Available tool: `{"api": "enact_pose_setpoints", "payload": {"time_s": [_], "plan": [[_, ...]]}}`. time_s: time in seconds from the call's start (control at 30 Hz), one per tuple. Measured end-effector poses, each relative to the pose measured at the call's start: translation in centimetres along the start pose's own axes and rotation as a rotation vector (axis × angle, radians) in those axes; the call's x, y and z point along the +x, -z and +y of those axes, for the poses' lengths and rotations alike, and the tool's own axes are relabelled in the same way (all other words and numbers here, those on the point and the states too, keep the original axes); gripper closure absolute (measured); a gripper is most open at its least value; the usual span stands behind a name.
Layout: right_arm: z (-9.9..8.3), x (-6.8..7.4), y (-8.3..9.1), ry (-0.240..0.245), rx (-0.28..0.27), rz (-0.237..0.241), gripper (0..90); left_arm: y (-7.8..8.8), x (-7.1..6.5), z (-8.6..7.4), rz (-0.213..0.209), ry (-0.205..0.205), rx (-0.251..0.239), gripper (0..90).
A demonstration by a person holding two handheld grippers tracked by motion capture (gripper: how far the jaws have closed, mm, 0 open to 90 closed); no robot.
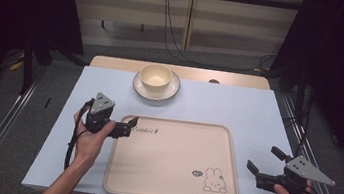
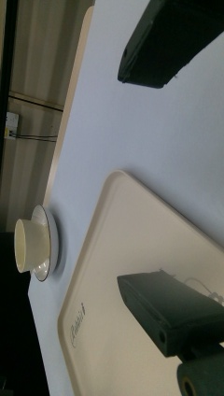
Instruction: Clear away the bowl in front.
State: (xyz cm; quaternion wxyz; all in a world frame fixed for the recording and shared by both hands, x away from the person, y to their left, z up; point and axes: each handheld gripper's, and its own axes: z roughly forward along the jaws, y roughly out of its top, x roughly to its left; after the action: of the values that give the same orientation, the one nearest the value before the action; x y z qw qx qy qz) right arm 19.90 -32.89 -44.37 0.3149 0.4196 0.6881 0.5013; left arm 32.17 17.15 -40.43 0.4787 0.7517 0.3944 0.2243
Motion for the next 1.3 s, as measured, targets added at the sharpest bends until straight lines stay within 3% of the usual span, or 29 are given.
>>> {"api": "enact_pose_setpoints", "payload": {"time_s": [0.07,0.17,0.37,0.4,0.47,0.7,0.83,0.87,1.1,1.23,1.3], "plan": [[0.0,0.0,0.0,0.002,-0.001,0.001,3.4,-0.1,0.0,0.2,-0.001,-0.011,-0.001,2.7],[0.0,0.0,0.0,0.002,-0.005,0.000,3.1,-0.6,0.1,0.6,0.001,0.005,-0.022,2.5],[0.0,0.1,0.0,0.000,-0.005,0.002,3.1,-1.7,0.8,1.7,0.000,-0.021,-0.016,2.3],[0.0,0.0,0.0,0.000,-0.004,-0.001,3.1,-1.9,1.0,2.0,-0.018,-0.033,-0.015,2.3],[0.0,0.0,0.0,-0.001,-0.005,0.000,3.1,-2.1,1.2,2.5,-0.013,-0.023,-0.038,2.4],[0.1,0.0,0.1,0.000,-0.011,0.012,2.8,-3.4,1.7,3.8,-0.025,-0.040,-0.021,2.4],[0.0,0.0,0.1,0.003,-0.010,0.013,2.8,-4.2,2.3,4.3,0.005,-0.020,-0.009,3.1],[0.0,0.0,0.1,0.002,-0.010,0.013,2.8,-4.6,2.5,4.5,0.016,0.005,-0.007,3.1],[0.1,-0.1,0.1,0.007,-0.018,0.016,2.8,-6.4,3.7,5.3,0.032,0.040,-0.009,5.0],[0.1,-0.1,0.2,0.006,-0.018,0.016,2.8,-7.2,4.0,6.0,0.036,0.034,0.011,4.7],[0.1,-0.1,0.1,0.006,-0.015,0.019,2.8,-7.7,4.2,6.4,0.061,0.017,0.017,4.8]]}}
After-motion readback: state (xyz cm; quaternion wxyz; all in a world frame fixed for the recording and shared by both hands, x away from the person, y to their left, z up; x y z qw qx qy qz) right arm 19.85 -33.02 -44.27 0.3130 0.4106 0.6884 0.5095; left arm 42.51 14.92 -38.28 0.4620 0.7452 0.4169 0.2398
